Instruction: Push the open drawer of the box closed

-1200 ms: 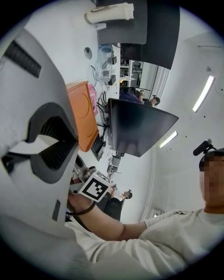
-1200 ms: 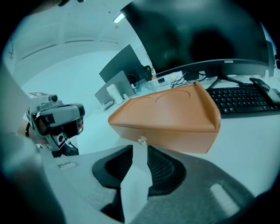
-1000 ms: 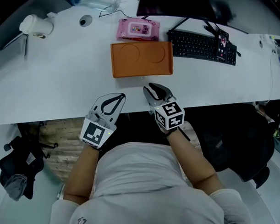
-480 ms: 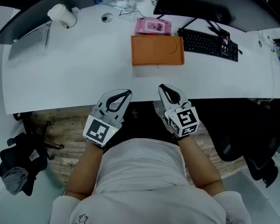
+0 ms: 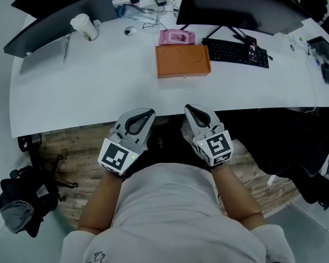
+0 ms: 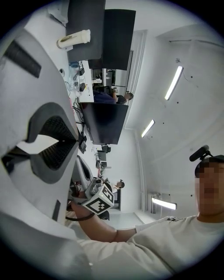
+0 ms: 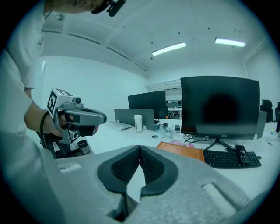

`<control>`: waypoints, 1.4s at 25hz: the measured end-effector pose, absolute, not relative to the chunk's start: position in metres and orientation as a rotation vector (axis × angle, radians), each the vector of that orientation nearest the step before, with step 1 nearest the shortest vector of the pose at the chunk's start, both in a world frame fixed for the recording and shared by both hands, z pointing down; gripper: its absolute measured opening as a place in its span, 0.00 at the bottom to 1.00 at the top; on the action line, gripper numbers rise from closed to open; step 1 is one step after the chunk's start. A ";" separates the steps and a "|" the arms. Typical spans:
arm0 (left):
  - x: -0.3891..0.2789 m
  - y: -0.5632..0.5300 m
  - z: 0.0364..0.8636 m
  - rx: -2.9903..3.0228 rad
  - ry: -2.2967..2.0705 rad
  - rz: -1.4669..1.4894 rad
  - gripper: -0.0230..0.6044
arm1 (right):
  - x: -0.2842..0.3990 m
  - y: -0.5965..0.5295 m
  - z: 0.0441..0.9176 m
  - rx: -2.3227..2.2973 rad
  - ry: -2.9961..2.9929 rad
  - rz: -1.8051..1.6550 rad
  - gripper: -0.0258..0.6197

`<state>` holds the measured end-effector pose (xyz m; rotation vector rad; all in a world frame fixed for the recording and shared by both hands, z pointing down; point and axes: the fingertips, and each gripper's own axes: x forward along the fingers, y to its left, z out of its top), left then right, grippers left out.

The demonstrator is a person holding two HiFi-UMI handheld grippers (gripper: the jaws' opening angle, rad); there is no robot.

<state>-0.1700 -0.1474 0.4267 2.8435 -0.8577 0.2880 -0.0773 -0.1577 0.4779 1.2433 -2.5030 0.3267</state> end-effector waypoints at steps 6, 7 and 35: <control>-0.179 -0.118 0.388 2.938 -0.851 0.292 0.03 | -0.084 -0.131 0.426 1.243 -2.565 0.214 0.04; -0.180 -0.115 0.382 2.953 -0.850 0.290 0.03 | -0.086 -0.128 0.418 1.238 -2.575 0.201 0.04; -0.200 -0.024 0.288 2.932 -0.811 0.072 0.03 | -0.083 -0.037 0.303 1.233 -2.647 0.092 0.04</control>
